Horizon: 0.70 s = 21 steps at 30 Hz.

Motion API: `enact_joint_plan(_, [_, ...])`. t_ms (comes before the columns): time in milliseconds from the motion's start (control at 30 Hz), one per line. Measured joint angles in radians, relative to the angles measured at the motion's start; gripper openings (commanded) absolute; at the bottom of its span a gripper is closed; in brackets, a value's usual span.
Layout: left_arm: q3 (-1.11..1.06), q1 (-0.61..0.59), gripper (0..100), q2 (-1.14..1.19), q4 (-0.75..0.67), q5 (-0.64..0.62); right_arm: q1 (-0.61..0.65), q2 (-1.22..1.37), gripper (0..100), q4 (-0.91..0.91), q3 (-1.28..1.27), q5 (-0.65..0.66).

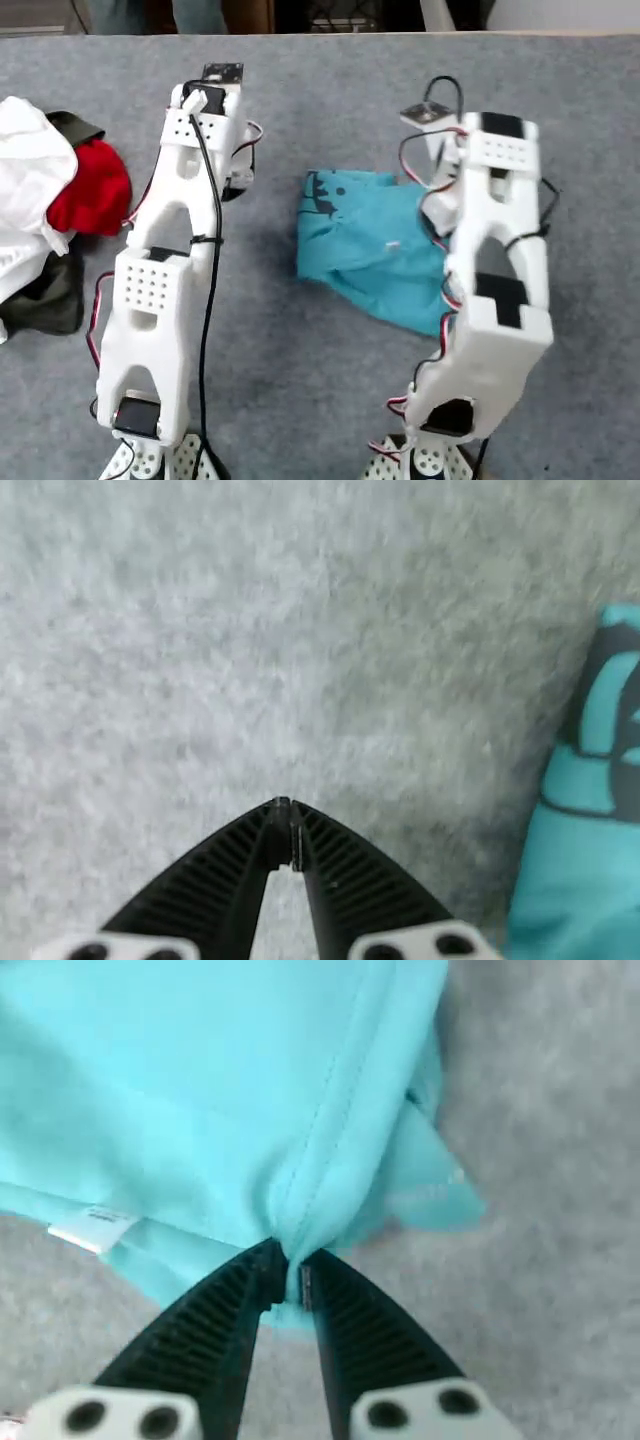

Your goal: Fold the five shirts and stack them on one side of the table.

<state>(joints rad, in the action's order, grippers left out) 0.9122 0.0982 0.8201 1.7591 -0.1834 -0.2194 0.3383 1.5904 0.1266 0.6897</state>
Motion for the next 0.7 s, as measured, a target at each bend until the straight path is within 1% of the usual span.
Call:
enact_joint_plan(67, [-0.052, 0.000, 3, -0.035, 0.000, 0.000, -0.023, -0.046, 1.5, 0.008, -0.052, 0.023])
enact_joint_plan(167, [-0.123, 0.002, 3, -0.087, -0.021, 0.000, -0.025, -0.126, 1.8, 0.003, -0.157, 0.064])
enact_joint_plan(400, [-0.374, 0.028, 3, -0.238, -0.133, 0.000, -0.023, -0.351, 2.8, 0.003, -0.391, 0.091])
enact_joint_plan(467, [-0.474, 0.028, 3, -0.298, -0.193, 0.000, -0.009, -0.413, 7.3, 0.003, -0.466, 0.091])
enact_joint_plan(600, [-0.695, 0.028, 3, -0.437, -0.333, 0.003, 0.017, -0.505, 20.1, 0.003, -0.600, 0.101])
enact_joint_plan(700, [-0.853, 0.028, 3, -0.542, -0.434, 0.005, 0.017, -0.552, 25.4, -0.003, -0.654, 0.101])
